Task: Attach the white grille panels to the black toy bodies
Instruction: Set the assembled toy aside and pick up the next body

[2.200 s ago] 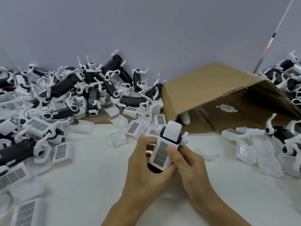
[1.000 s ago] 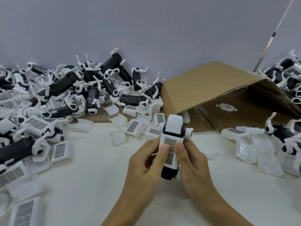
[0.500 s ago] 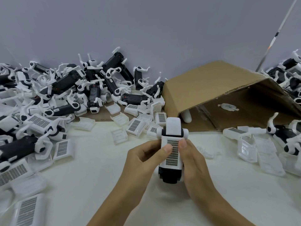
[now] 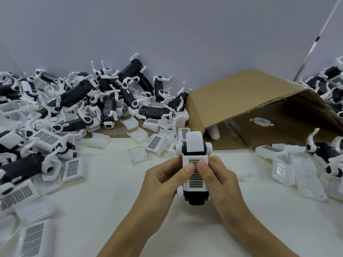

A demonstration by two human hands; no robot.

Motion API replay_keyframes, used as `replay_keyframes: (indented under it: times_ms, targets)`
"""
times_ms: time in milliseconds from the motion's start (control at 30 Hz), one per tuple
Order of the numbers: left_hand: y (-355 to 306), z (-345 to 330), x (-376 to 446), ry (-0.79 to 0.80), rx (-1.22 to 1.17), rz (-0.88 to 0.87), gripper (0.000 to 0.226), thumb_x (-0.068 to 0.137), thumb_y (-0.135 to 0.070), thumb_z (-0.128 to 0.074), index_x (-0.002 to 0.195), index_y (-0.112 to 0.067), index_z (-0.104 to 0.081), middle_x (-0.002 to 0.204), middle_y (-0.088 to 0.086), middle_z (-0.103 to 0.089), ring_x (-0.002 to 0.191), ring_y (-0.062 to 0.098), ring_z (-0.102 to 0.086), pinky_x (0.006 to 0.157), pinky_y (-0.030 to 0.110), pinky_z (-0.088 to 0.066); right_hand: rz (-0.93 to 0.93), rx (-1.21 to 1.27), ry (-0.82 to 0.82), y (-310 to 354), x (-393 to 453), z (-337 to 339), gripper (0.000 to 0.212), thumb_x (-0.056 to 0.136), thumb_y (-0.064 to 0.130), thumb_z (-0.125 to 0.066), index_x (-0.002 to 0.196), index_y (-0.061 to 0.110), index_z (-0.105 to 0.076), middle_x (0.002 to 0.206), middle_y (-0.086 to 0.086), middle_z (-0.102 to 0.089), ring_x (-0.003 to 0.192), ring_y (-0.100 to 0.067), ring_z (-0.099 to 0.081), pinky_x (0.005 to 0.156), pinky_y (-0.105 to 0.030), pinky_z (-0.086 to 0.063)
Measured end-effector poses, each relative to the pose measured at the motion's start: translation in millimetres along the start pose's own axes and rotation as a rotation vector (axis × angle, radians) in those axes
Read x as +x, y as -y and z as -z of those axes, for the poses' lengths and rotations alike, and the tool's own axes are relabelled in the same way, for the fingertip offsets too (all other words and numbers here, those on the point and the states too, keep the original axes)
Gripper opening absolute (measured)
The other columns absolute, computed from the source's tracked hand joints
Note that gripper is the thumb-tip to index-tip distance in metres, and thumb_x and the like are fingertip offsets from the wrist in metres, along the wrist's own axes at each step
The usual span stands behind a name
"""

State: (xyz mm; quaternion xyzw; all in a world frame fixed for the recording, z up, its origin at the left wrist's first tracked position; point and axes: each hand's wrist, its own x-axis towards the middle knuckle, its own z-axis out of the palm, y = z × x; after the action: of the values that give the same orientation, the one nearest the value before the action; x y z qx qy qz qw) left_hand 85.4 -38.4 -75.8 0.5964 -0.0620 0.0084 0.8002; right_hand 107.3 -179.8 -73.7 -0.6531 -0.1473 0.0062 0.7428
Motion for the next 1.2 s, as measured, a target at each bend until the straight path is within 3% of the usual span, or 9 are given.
replay_keyframes:
  times_ms: [100,200,300,400,500,633,867,1033,1200]
  targets:
    - [-1.5,0.3,0.3,-0.001,-0.016,-0.006,0.036,0.083,-0.024,-0.072,0.117,-0.016,-0.075,0.121,0.010,-0.073,0.117,0.027,-0.067,0.097,0.038,-0.056,-0.010,-0.008,0.014,-1.3,-0.3,-0.6,0.021,0.092,0.044,-0.059,0.087,0.034,-0.077,0.103,-0.013,-0.063,0.097,-0.019,-0.070,0.076,-0.031,-0.060]
    - [-0.7,-1.2,-0.2,-0.050,0.021,-0.003,0.033,0.083,-0.026,-0.077,0.115,-0.016,-0.077,0.117,0.009,-0.075,0.113,0.027,-0.069,0.099,0.044,-0.055,-0.006,-0.036,-0.016,-2.7,1.1,0.9,0.023,0.087,0.041,-0.057,0.083,0.031,-0.077,0.096,-0.014,-0.066,0.093,-0.018,-0.069,0.077,-0.031,-0.058]
    - [-0.7,-6.7,-2.4,-0.124,0.120,-0.002,0.040,0.081,-0.039,-0.074,0.114,-0.017,-0.077,0.111,0.003,-0.077,0.110,0.022,-0.071,0.100,0.047,-0.054,-0.013,-0.047,-0.048,-4.1,1.9,1.8,0.030,0.085,0.052,-0.065,0.083,0.026,-0.079,0.094,-0.014,-0.069,0.094,-0.025,-0.071,0.085,-0.044,-0.060]
    - [-1.5,-10.6,-3.0,-0.144,0.209,-0.051,0.043,0.078,-0.056,-0.070,0.105,-0.023,-0.078,0.102,-0.002,-0.078,0.101,0.016,-0.073,0.091,0.035,-0.059,-0.022,-0.043,-0.081,-4.2,1.9,2.2,0.039,0.077,0.064,-0.073,0.081,0.025,-0.080,0.092,-0.014,-0.071,0.091,-0.029,-0.072,0.086,-0.053,-0.059]
    - [-3.1,-12.7,-3.9,-0.162,0.220,-0.091,0.040,0.073,-0.059,-0.068,0.094,-0.027,-0.078,0.095,-0.004,-0.079,0.092,0.011,-0.075,0.079,0.021,-0.058,-0.039,0.001,-0.064,-5.1,2.8,3.9,0.047,0.070,0.070,-0.072,0.085,0.026,-0.081,0.092,-0.013,-0.075,0.090,-0.029,-0.075,0.082,-0.046,-0.062]
    - [-5.2,-14.9,-5.1,-0.179,0.151,-0.112,0.034,0.079,-0.048,-0.073,0.094,-0.018,-0.077,0.092,0.000,-0.079,0.089,0.013,-0.076,0.074,0.016,-0.056,-0.083,0.077,0.006,-4.8,3.1,4.4,0.072,0.053,0.087,-0.071,0.090,0.026,-0.081,0.094,-0.011,-0.077,0.089,-0.027,-0.076,0.075,-0.038,-0.064]
    - [-4.1,-14.2,-5.0,-0.171,0.155,-0.105,0.030,0.087,-0.043,-0.072,0.099,-0.016,-0.075,0.091,0.000,-0.079,0.088,0.013,-0.076,0.073,0.017,-0.057,-0.082,0.042,-0.047,-6.3,3.4,4.6,0.057,0.071,0.063,-0.065,0.092,0.012,-0.079,0.098,-0.024,-0.072,0.093,-0.039,-0.072,0.084,-0.061,-0.058]
    - [-3.0,-9.5,-5.0,-0.155,0.182,-0.149,0.024,0.085,-0.030,-0.068,0.099,-0.012,-0.075,0.091,0.006,-0.079,0.089,0.021,-0.076,0.077,0.028,-0.060,0.029,0.006,-0.019,-5.1,2.0,5.7,0.039,0.081,0.054,-0.062,0.093,0.022,-0.080,0.093,-0.015,-0.073,0.092,-0.032,-0.073,0.083,-0.056,-0.060]
    - [-3.5,-6.2,-4.3,-0.123,0.147,-0.143,0.026,0.083,-0.029,-0.071,0.105,-0.016,-0.077,0.099,0.004,-0.079,0.097,0.019,-0.075,0.080,0.024,-0.059,-0.031,0.046,0.033,-7.1,2.9,7.9,0.037,0.082,0.054,-0.062,0.100,0.027,-0.079,0.102,-0.016,-0.074,0.098,-0.032,-0.073,0.085,-0.057,-0.060]
